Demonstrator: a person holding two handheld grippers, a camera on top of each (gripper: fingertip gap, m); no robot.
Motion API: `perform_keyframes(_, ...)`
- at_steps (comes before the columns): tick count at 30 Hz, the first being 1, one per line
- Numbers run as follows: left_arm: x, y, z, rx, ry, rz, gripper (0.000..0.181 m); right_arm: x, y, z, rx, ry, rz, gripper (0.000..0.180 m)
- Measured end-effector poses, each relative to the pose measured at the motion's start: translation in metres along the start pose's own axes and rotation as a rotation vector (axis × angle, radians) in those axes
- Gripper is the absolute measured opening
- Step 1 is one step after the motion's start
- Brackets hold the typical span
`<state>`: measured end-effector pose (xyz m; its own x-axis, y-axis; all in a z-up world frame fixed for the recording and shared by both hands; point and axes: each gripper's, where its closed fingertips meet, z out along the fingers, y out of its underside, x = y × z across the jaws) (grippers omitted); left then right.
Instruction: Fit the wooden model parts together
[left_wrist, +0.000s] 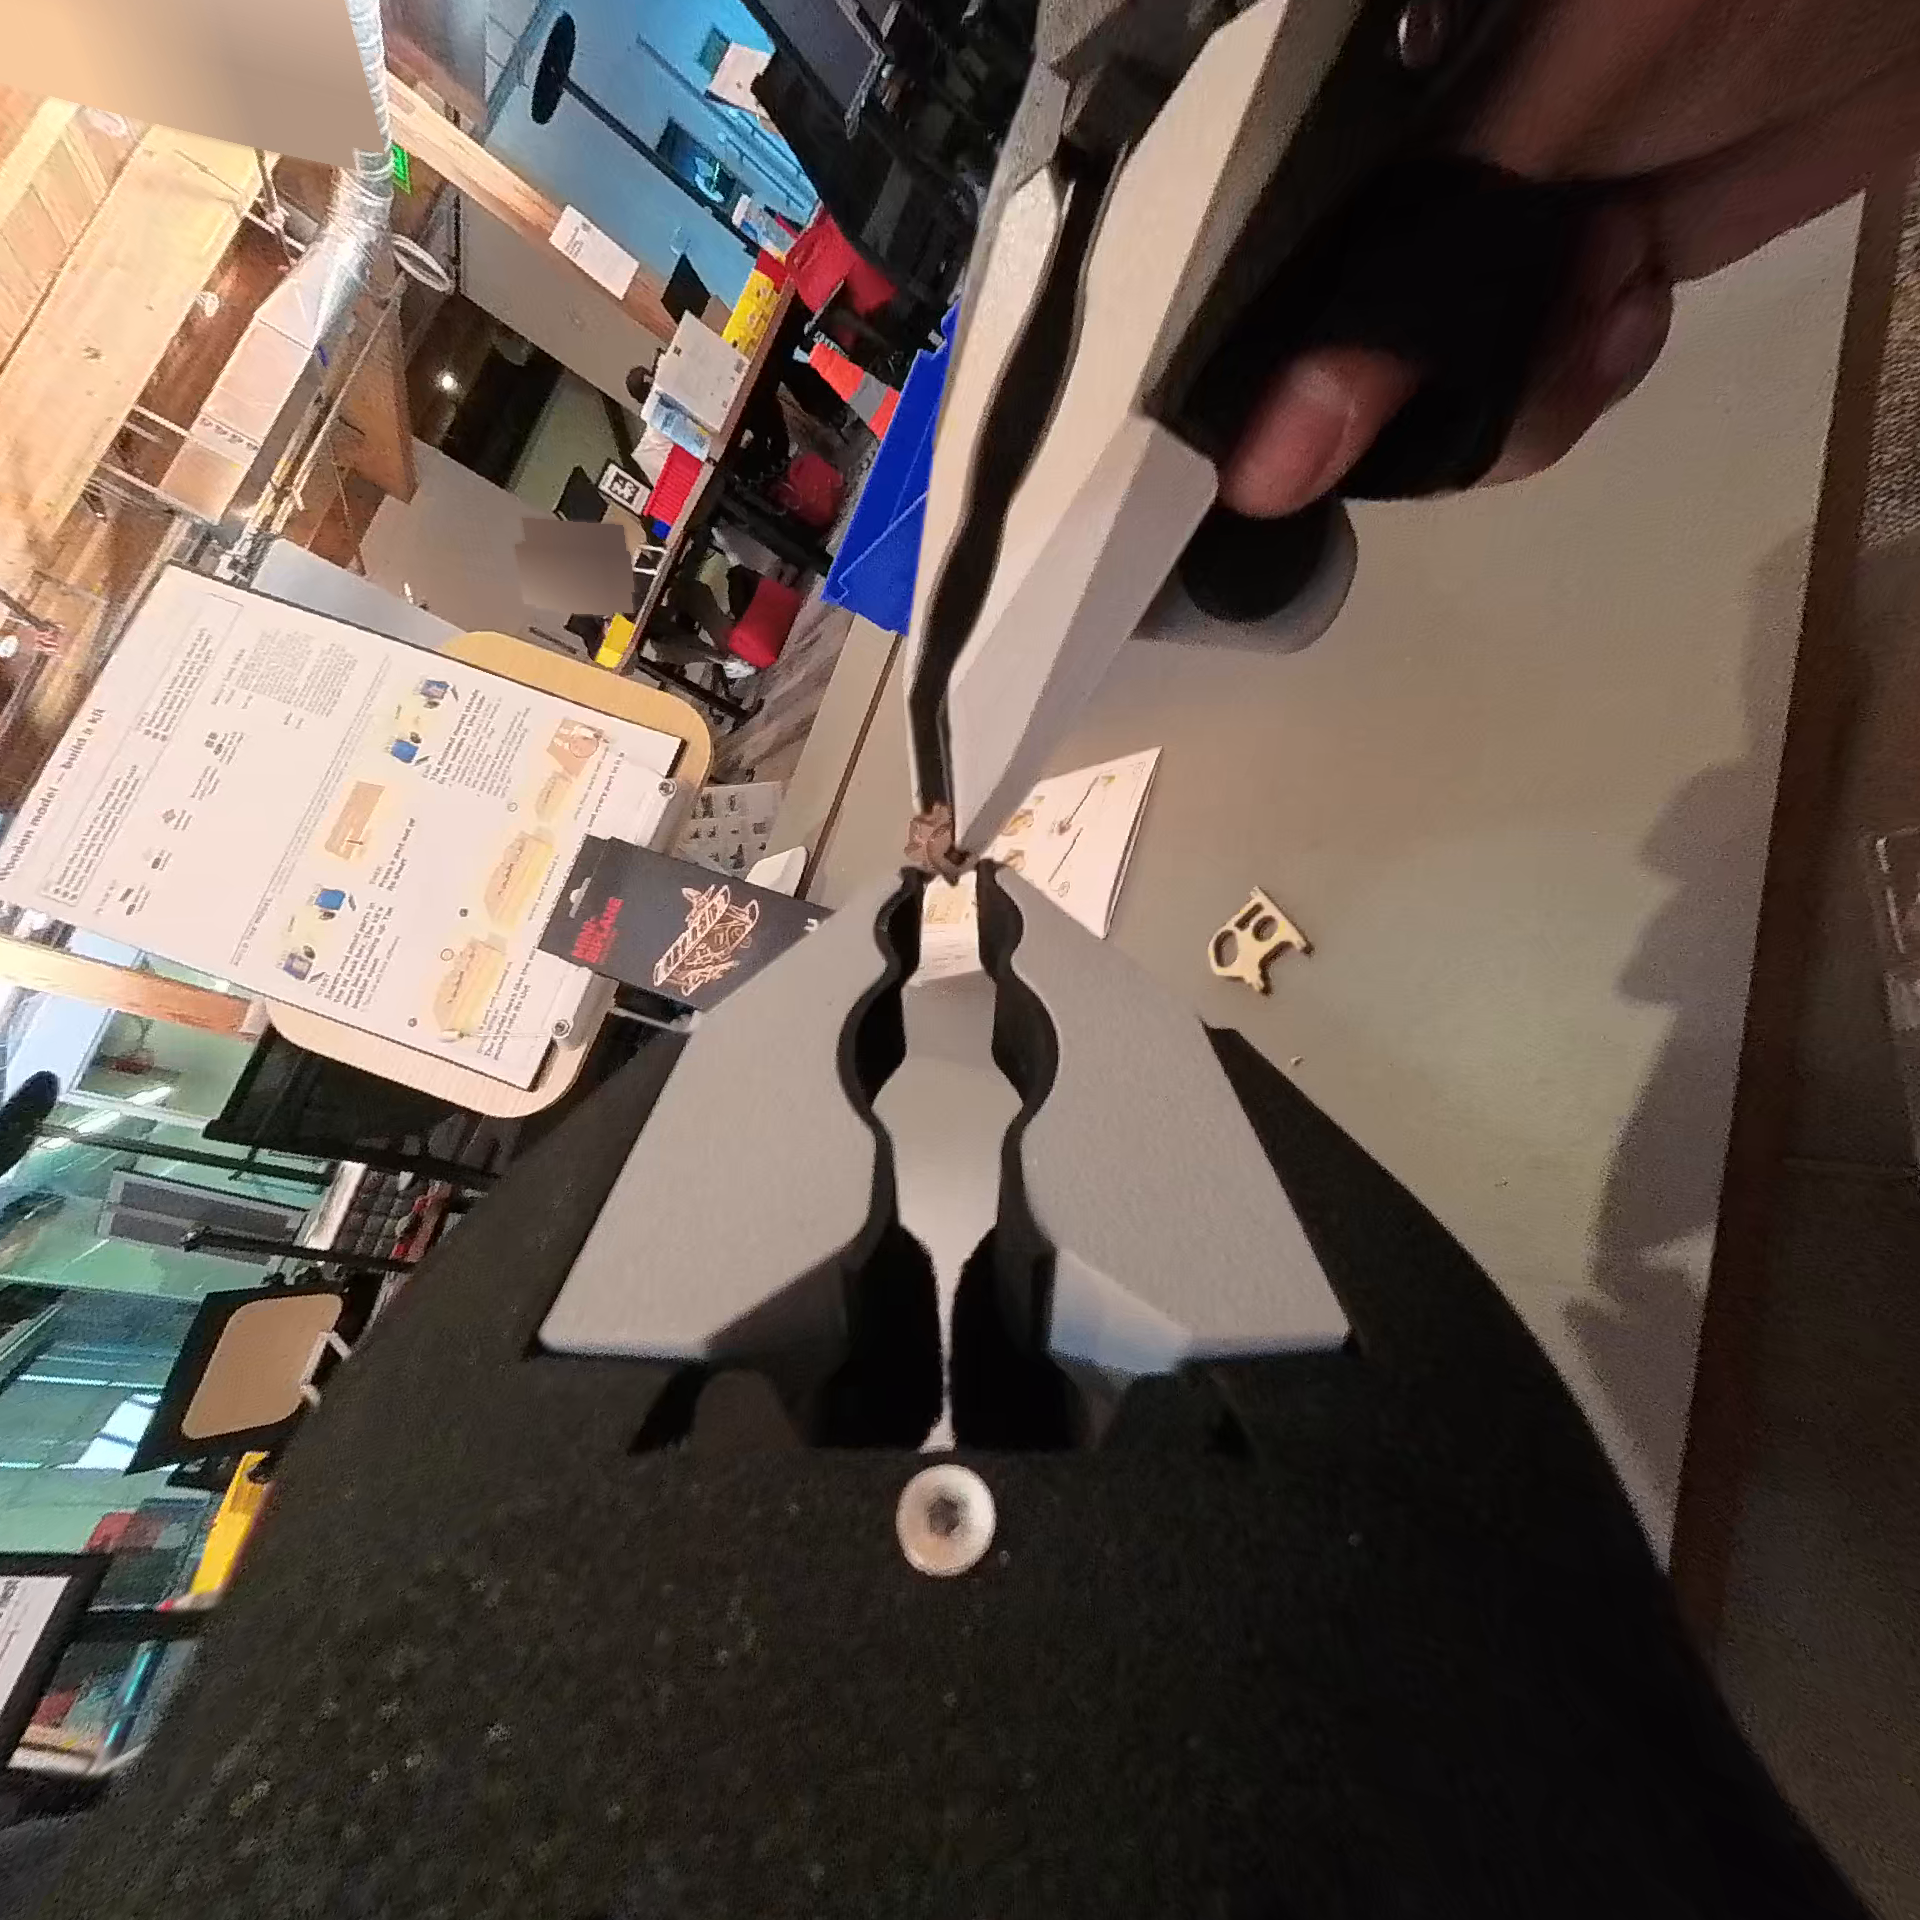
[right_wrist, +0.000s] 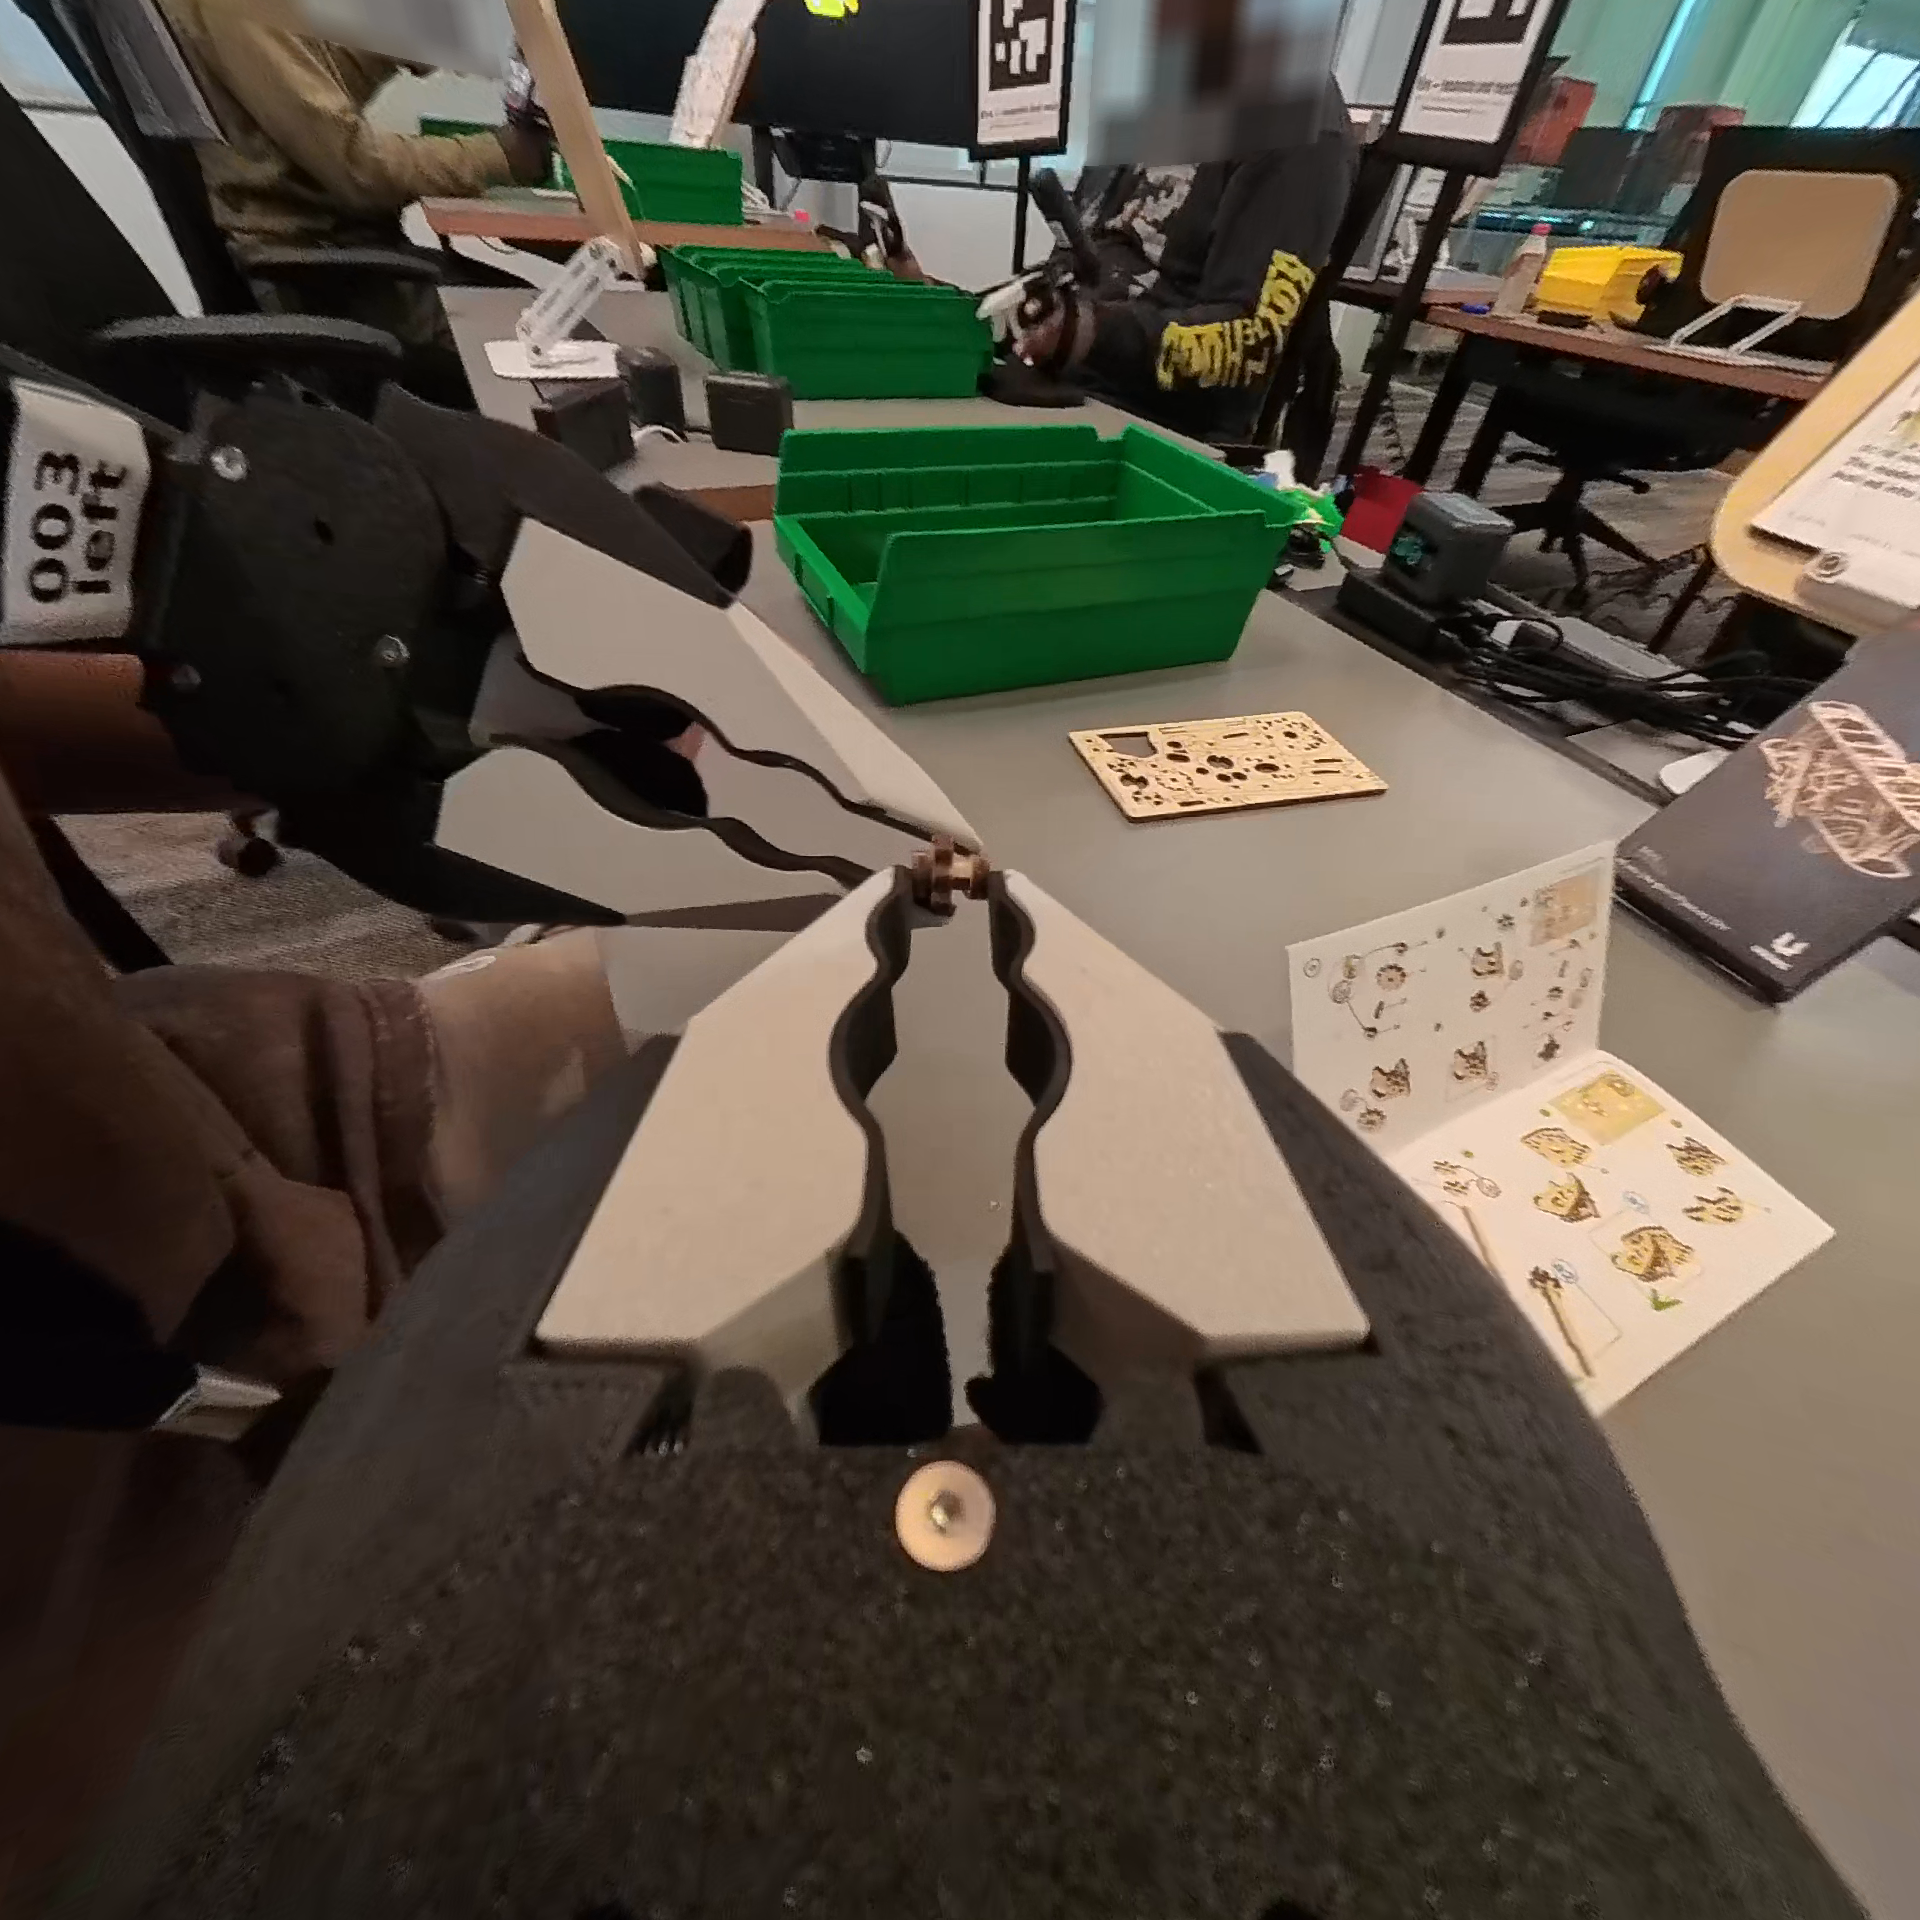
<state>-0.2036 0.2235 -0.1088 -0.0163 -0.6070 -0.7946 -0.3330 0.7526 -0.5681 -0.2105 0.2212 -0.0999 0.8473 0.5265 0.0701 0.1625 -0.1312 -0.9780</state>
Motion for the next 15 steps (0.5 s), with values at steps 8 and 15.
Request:
perform_keyframes(8,0.002,0.006,-0.003,0.003,0.048,-0.095,0.0,0.017,-0.002,-0.01,0.022,0.047,0.016,0.014)
perform_keyframes(15,-0.01,0.01,0.003,0.109,0.403,-1.032,0.029,0.013,-0.002,-0.008,0.004,0.136,-0.175,0.014)
